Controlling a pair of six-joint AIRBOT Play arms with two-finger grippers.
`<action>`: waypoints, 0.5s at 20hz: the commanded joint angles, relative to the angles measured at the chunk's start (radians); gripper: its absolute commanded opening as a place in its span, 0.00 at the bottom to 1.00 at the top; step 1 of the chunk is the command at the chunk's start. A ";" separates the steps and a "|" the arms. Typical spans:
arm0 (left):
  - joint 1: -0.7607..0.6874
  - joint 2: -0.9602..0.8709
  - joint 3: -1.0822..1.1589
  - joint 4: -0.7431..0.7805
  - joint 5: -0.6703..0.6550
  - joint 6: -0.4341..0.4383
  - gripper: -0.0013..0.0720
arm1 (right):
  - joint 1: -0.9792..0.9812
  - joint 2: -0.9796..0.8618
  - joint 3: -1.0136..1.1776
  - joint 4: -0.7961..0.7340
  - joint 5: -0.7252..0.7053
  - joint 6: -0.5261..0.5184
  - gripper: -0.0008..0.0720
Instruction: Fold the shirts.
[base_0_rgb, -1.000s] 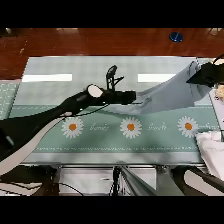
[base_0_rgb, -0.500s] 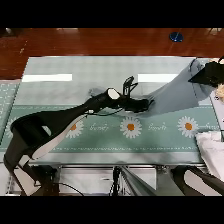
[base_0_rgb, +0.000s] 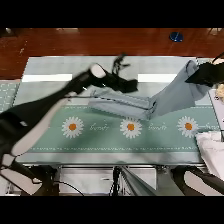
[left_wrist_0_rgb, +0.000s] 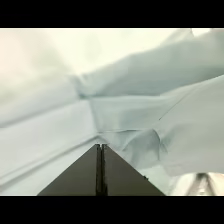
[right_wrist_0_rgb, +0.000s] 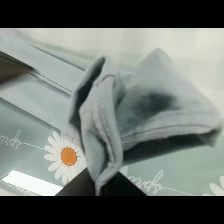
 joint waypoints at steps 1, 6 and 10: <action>0.218 0.250 0.005 0.312 -0.196 -0.017 0.04 | 0.152 -0.086 0.000 -0.040 -0.132 0.034 0.04; 0.527 0.582 0.004 0.462 -0.365 -0.027 0.04 | 0.411 -0.267 0.000 -0.039 -0.364 0.116 0.04; 0.650 0.700 0.003 0.462 -0.502 -0.026 0.04 | 0.578 -0.422 0.000 -0.027 -0.542 0.167 0.04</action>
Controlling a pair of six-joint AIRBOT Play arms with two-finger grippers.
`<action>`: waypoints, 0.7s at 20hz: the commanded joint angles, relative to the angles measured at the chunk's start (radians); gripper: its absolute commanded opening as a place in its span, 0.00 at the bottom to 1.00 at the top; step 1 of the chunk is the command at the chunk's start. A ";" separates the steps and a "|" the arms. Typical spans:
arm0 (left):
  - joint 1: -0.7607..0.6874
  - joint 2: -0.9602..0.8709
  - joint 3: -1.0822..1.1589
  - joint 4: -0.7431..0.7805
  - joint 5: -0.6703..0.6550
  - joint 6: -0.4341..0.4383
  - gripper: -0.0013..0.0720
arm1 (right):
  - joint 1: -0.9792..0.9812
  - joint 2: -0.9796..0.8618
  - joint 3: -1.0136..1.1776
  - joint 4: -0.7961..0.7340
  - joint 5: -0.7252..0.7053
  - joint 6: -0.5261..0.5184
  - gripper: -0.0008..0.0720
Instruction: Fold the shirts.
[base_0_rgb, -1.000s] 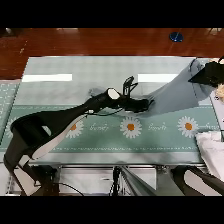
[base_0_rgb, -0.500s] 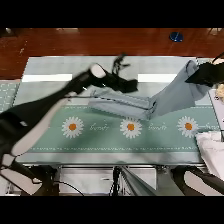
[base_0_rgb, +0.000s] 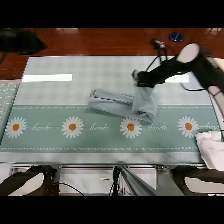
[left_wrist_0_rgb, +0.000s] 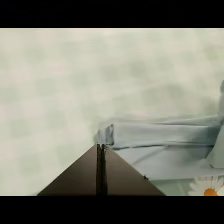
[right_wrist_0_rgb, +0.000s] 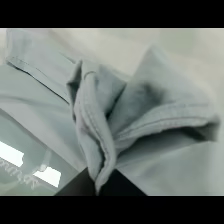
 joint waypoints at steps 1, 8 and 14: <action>0.100 0.111 0.000 0.042 -0.157 0.002 0.04 | 0.151 -0.138 0.000 0.028 -0.200 0.055 0.04; 0.042 0.142 -0.203 0.041 -0.204 0.002 0.04 | 0.311 -0.248 0.001 0.400 -0.512 -0.036 0.73; 0.002 0.142 -0.488 0.041 -0.089 0.021 0.05 | 0.164 -0.031 0.001 0.119 -0.180 -0.143 0.74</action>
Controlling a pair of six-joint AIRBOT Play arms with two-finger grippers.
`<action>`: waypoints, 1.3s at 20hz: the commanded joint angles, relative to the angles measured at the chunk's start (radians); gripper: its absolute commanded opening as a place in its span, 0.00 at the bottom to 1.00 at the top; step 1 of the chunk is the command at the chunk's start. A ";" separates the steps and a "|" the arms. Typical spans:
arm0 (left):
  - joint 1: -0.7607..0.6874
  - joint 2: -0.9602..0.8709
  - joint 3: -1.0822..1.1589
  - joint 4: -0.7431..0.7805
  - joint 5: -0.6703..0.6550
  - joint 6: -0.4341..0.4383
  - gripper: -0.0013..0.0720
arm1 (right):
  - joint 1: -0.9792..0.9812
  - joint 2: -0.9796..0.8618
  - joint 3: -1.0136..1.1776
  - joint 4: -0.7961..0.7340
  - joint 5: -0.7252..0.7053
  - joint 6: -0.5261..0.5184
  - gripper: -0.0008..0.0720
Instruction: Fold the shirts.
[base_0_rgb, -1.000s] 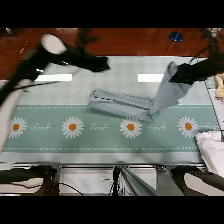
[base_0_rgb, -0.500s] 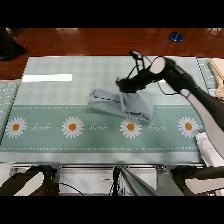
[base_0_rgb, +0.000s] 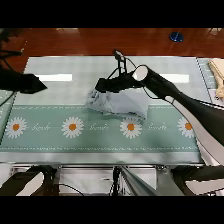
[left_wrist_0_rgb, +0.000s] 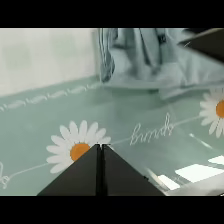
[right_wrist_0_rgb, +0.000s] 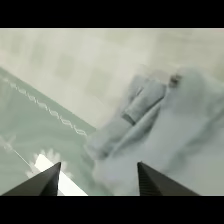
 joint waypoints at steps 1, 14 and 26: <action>-0.014 0.002 -0.136 0.000 0.075 0.014 0.05 | -0.116 0.138 0.001 -0.320 0.274 -0.019 0.74; -0.014 -0.003 -0.162 0.001 0.126 0.041 0.49 | -0.693 0.243 -0.504 -0.021 0.303 -0.038 0.82; -0.014 -0.003 -0.162 0.001 0.122 0.041 0.46 | -0.491 0.097 -0.551 0.548 0.218 -0.333 0.04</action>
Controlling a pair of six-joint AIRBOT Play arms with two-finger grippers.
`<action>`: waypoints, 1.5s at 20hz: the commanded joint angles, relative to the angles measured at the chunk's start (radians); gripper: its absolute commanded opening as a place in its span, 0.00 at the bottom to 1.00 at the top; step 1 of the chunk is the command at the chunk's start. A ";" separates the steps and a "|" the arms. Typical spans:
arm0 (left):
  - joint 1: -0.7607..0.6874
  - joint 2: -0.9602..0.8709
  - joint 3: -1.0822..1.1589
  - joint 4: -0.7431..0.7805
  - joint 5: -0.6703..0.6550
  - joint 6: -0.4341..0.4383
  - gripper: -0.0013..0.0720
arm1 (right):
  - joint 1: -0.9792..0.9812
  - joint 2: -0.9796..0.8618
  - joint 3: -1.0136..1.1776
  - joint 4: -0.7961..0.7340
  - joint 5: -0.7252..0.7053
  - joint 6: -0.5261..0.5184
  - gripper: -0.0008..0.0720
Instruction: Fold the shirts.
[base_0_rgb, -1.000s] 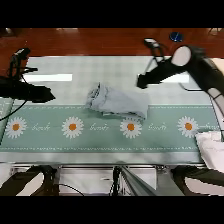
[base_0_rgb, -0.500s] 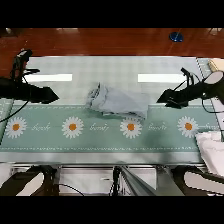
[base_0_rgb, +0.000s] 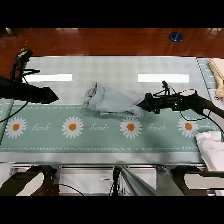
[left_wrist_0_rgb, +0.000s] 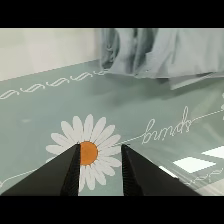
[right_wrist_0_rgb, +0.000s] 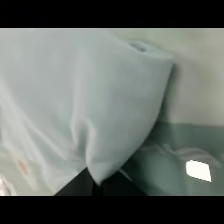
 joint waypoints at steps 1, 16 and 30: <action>0.000 -0.001 0.000 0.005 0.001 0.000 0.46 | -0.018 0.039 0.063 0.134 0.105 -0.125 0.04; 0.000 -0.007 -0.001 0.015 0.023 0.046 0.46 | -0.912 0.599 0.708 -0.844 0.899 0.379 0.04; 0.000 -0.007 0.000 0.106 0.109 0.121 0.46 | -1.128 0.595 0.276 -1.518 0.887 0.333 0.04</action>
